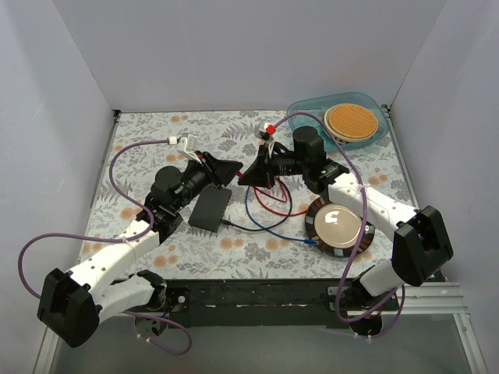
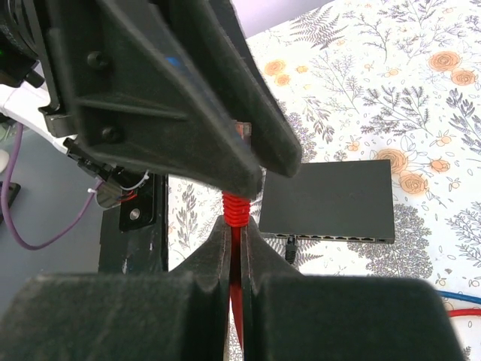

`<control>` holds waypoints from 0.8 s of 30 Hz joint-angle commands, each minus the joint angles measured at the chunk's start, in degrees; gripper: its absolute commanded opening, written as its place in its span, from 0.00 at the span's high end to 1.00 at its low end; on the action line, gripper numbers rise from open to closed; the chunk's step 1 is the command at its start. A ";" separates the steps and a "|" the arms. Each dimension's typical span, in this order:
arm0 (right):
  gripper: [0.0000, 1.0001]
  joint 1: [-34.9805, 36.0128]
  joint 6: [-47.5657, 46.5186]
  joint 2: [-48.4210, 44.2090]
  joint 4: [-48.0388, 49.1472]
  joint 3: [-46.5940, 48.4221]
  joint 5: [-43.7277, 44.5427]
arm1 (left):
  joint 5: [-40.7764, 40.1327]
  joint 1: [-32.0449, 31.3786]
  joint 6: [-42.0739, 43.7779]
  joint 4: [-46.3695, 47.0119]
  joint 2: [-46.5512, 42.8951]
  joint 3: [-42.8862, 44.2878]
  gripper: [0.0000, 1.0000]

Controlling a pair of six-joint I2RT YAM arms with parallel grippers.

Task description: Insert the plug into the switch port

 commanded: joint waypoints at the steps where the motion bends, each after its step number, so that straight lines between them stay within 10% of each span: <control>1: 0.99 -0.43 0.74 -0.35 3.54 2.28 -0.85 | 0.09 -0.23 0.97 0.41 -1.70 -0.75 0.86; 5: 0.99 -0.43 0.75 0.00 3.10 2.37 -0.50 | -0.09 -0.23 0.53 -0.20 -1.35 0.13 1.00; 13: 0.36 -0.34 -2.59 -3.51 -1.91 2.46 12.15 | -5.62 -0.23 -1.31 -8.72 0.41 4.78 1.00; 24: 0.28 4.31 -9.97 -8.88 -2.17 -0.53 32.45 | -13.97 -0.23 -4.30 -24.72 4.54 13.84 1.00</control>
